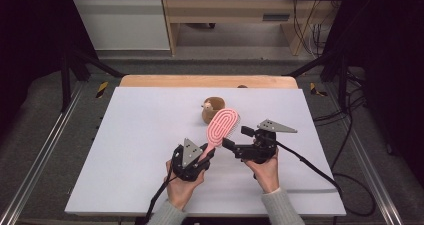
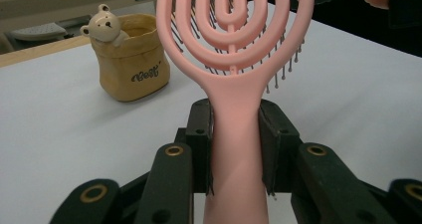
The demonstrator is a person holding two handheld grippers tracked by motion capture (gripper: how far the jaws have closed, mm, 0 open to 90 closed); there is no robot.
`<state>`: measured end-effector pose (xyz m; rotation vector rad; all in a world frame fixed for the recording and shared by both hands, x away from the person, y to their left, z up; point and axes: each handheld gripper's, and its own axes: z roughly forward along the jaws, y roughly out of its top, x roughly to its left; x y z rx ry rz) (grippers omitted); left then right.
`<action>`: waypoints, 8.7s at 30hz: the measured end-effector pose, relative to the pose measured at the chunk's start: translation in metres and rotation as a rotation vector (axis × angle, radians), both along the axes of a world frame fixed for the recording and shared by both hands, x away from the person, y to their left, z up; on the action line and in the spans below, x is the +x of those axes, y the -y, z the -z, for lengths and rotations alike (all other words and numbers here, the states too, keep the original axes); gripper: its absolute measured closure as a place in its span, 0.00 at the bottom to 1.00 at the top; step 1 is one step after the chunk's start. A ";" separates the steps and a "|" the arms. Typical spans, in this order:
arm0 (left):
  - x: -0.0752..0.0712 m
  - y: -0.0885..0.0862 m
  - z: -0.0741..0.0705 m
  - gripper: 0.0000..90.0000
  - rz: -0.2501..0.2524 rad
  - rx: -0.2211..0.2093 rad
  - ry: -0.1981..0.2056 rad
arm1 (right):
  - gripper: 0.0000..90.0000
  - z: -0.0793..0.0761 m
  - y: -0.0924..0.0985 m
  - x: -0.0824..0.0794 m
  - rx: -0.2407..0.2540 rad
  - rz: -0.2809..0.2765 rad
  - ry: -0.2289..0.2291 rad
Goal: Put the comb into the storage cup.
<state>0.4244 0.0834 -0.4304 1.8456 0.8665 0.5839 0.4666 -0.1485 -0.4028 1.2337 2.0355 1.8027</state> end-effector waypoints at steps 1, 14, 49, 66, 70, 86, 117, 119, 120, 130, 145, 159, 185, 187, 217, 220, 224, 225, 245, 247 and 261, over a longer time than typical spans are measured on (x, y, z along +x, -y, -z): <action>-0.001 0.001 0.000 0.78 0.003 0.003 0.002 | 0.03 0.000 0.000 0.000 0.000 0.001 -0.002; -0.007 0.013 -0.001 0.78 0.029 0.007 0.016 | 0.12 0.002 -0.001 0.003 0.006 -0.007 -0.035; -0.014 0.023 0.003 0.78 0.023 0.037 0.047 | 0.52 0.002 0.001 0.005 0.037 -0.013 -0.170; -0.014 0.029 0.003 0.77 -0.010 0.070 0.062 | 0.64 0.000 0.000 0.002 0.074 -0.015 -0.197; -0.014 0.030 0.004 0.77 -0.015 0.072 0.068 | 0.67 -0.001 0.000 0.001 0.083 -0.013 -0.196; -0.011 0.029 0.000 0.76 -0.001 0.062 0.073 | 0.72 -0.003 0.001 -0.004 0.109 -0.045 -0.160; 0.008 0.002 -0.019 0.26 0.235 -0.055 -0.082 | 0.74 -0.011 0.018 -0.005 0.075 0.017 -0.100; 0.009 0.000 -0.020 0.22 0.238 -0.059 -0.088 | 0.74 -0.012 0.020 -0.005 0.074 0.021 -0.096; 0.010 -0.001 -0.021 0.19 0.237 -0.065 -0.088 | 0.74 -0.012 0.021 -0.005 0.076 0.023 -0.097; 0.017 -0.011 -0.026 0.05 0.255 -0.085 -0.115 | 0.74 -0.015 0.031 -0.006 0.071 0.043 -0.076; 0.022 -0.037 -0.027 0.01 0.210 -0.049 -0.089 | 0.74 -0.021 0.039 -0.005 0.055 0.060 -0.050; 0.028 -0.077 -0.018 0.01 0.155 -0.065 -0.079 | 0.74 -0.025 0.044 -0.003 0.033 0.069 -0.035; 0.023 -0.153 0.012 0.01 0.029 -0.059 -0.054 | 0.73 -0.043 0.043 0.008 -0.010 0.080 0.020; 0.023 -0.157 0.013 0.01 0.022 -0.056 -0.052 | 0.73 -0.044 0.043 0.010 -0.016 0.079 0.021; 0.017 -0.199 0.023 0.00 -0.058 -0.060 -0.042 | 0.73 -0.071 0.027 0.036 -0.078 0.123 0.072; 0.017 -0.201 0.023 0.00 -0.063 -0.060 -0.043 | 0.73 -0.072 0.026 0.040 -0.082 0.131 0.071; 0.017 -0.202 0.023 0.00 -0.063 -0.061 -0.044 | 0.73 -0.075 0.023 0.046 -0.089 0.141 0.074; 0.017 -0.202 0.024 0.00 -0.063 -0.061 -0.043 | 0.73 -0.076 0.023 0.048 -0.094 0.147 0.076; 0.018 -0.202 0.025 0.00 -0.065 -0.063 -0.044 | 0.73 -0.092 0.013 0.074 -0.134 0.211 0.104; 0.018 -0.202 0.025 0.00 -0.063 -0.061 -0.045 | 0.73 -0.094 0.011 0.076 -0.140 0.215 0.107; 0.019 -0.203 0.026 0.00 -0.062 -0.063 -0.046 | 0.73 -0.097 0.003 0.093 -0.158 0.241 0.109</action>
